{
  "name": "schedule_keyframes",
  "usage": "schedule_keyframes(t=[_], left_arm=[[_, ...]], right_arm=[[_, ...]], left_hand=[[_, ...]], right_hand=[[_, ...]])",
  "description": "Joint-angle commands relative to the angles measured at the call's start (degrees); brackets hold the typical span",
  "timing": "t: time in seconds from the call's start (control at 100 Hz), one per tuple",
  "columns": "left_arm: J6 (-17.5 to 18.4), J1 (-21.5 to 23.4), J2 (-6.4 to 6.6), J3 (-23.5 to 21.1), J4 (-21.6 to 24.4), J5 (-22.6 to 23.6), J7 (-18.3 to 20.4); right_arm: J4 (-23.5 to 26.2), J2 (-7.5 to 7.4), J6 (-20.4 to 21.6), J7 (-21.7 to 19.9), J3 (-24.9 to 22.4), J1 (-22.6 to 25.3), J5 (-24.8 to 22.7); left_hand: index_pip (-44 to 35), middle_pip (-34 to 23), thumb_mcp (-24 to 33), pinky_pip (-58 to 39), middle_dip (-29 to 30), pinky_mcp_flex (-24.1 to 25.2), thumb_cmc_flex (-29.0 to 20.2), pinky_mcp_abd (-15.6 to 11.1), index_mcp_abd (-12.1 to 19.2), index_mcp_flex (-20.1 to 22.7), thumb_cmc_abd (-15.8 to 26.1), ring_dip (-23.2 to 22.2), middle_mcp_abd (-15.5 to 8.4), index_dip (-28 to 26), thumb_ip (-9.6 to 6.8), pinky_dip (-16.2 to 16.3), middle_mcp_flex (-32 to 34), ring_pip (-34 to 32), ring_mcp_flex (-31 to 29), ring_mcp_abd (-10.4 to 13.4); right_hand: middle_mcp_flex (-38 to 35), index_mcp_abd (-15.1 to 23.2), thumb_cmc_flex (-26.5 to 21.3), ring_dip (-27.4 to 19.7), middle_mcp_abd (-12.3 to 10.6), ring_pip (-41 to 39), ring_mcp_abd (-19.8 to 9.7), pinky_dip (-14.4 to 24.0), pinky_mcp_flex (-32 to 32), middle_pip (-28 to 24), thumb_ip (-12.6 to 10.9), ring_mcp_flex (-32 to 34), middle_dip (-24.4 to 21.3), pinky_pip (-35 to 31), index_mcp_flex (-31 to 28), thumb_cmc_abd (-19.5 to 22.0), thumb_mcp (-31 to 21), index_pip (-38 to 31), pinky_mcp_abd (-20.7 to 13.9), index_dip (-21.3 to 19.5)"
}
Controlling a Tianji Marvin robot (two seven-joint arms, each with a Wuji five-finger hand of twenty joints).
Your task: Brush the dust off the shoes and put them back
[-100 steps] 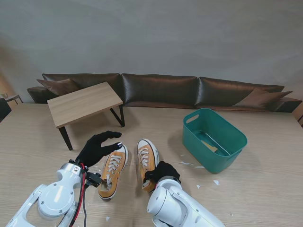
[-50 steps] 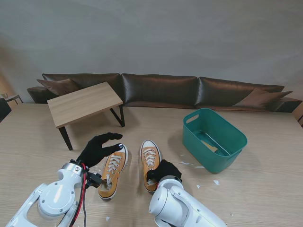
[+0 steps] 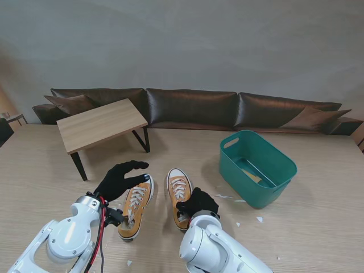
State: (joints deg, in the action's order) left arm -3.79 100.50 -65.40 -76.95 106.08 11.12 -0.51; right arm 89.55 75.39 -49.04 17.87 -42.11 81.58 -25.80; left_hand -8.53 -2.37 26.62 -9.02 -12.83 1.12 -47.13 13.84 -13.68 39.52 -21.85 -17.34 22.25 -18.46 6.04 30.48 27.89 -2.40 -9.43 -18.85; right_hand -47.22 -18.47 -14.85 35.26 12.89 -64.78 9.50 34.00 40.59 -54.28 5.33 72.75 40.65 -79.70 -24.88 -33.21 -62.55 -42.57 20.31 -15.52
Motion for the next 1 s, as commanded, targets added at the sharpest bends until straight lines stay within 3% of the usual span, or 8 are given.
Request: schedule_keyframes(t=[0.0, 0.23, 0.45, 0.59, 0.74, 0.99], left_arm=[[-0.03, -0.12, 0.00, 0.18, -0.24, -0.02, 1.39], [0.05, 0.01, 0.17, 0.12, -0.34, 0.56, 1.86], [0.24, 0.98, 0.43, -0.13, 0.47, 1.72, 2.36], [0.20, 2.19, 0.88, -0.85, 2.07, 3.27, 3.64], [0.36, 3.74, 1.20, -1.60, 3.84, 4.30, 4.52], [-0.05, 8.51, 2.05, -4.29, 8.07, 7.36, 7.27]], right_arm=[[1.55, 0.19, 0.11, -0.93, 0.07, 0.30, 0.01], [3.41, 0.11, 1.74, 1.15, -0.64, 1.44, -1.68], [7.71, -1.40, 5.04, 1.03, -2.44, 3.28, -3.28], [10.80, -2.97, 11.91, 1.14, -5.16, 5.76, -3.45], [13.35, -5.14, 22.36, 0.02, -9.29, 8.95, -3.65], [15.34, -6.94, 37.44, -0.55, -16.61, 14.50, -2.51]], left_hand=[[-0.01, -0.19, -1.24, 0.65, -0.34, -0.63, -1.35, -2.33, 0.02, 0.42, 2.16, -0.55, -0.14, -0.38, -2.08, 0.64, 0.77, -0.71, -2.76, -0.71], [-0.05, -0.22, -1.27, 0.64, -0.36, -0.61, -1.35, -2.31, 0.04, 0.50, 2.11, -0.57, -0.35, -0.39, -2.08, 0.65, 0.84, -0.72, -2.77, -0.74], [-0.11, -0.27, -1.12, 0.58, -0.40, -0.69, -1.43, -2.22, -0.10, 0.66, 2.00, -0.60, -0.57, -0.40, -2.11, 0.70, 1.09, -0.76, -2.86, -0.89], [-0.06, -0.30, -1.12, 0.55, -0.43, -0.73, -1.25, -2.20, -0.08, 0.57, 2.02, -0.62, -0.71, -0.39, -2.08, 0.72, 1.27, -0.76, -2.91, -0.80], [-0.14, -0.33, -1.05, 0.54, -0.46, -0.76, -1.25, -2.20, -0.11, 0.73, 2.03, -0.64, -0.77, -0.43, -2.07, 0.74, 1.39, -0.78, -2.94, -0.96], [-0.09, -0.54, -1.09, 0.07, -0.63, -1.35, -1.15, -1.59, -0.38, 0.64, 1.96, -0.99, -0.69, -0.42, -2.06, 1.09, 2.03, -1.14, -3.72, -1.50]], right_hand=[[1.39, 2.37, 2.47, -0.30, -1.04, -0.06, -0.27, 0.28, -0.86, 0.26, -0.82, 0.62, -1.02, -2.77, 3.28, 1.23, 1.89, -1.13, -1.11, 0.43], [2.53, 4.99, 2.69, -0.27, -1.14, 0.28, -0.23, 0.31, -1.76, 0.17, -0.99, -0.45, -1.12, -2.37, 3.21, 1.39, 2.40, -1.68, -1.16, 0.30], [3.55, 9.21, 2.76, -0.84, -0.79, 3.03, 0.40, -0.08, -4.25, 2.30, -1.05, -3.58, -2.22, -0.17, -0.18, 1.30, 3.31, -1.55, -1.04, 0.25], [4.09, 12.45, 2.29, -1.38, -0.72, 7.93, 1.88, -0.09, -7.06, 6.17, -1.08, -7.34, -4.45, 2.65, -4.53, 1.21, 3.38, -0.55, -0.53, -0.87], [5.16, 15.37, 1.80, -2.60, -1.63, 16.48, 3.16, -0.40, -9.92, 11.44, -0.92, -12.49, -7.85, 6.72, -9.32, 1.34, 3.37, 1.13, -0.18, -4.14], [4.49, 15.33, 1.51, -4.37, -2.20, 24.66, 4.64, -1.19, -12.78, 13.89, -0.77, -16.65, -9.40, 11.19, -11.15, 1.06, 2.90, 4.12, 1.34, -6.79]])
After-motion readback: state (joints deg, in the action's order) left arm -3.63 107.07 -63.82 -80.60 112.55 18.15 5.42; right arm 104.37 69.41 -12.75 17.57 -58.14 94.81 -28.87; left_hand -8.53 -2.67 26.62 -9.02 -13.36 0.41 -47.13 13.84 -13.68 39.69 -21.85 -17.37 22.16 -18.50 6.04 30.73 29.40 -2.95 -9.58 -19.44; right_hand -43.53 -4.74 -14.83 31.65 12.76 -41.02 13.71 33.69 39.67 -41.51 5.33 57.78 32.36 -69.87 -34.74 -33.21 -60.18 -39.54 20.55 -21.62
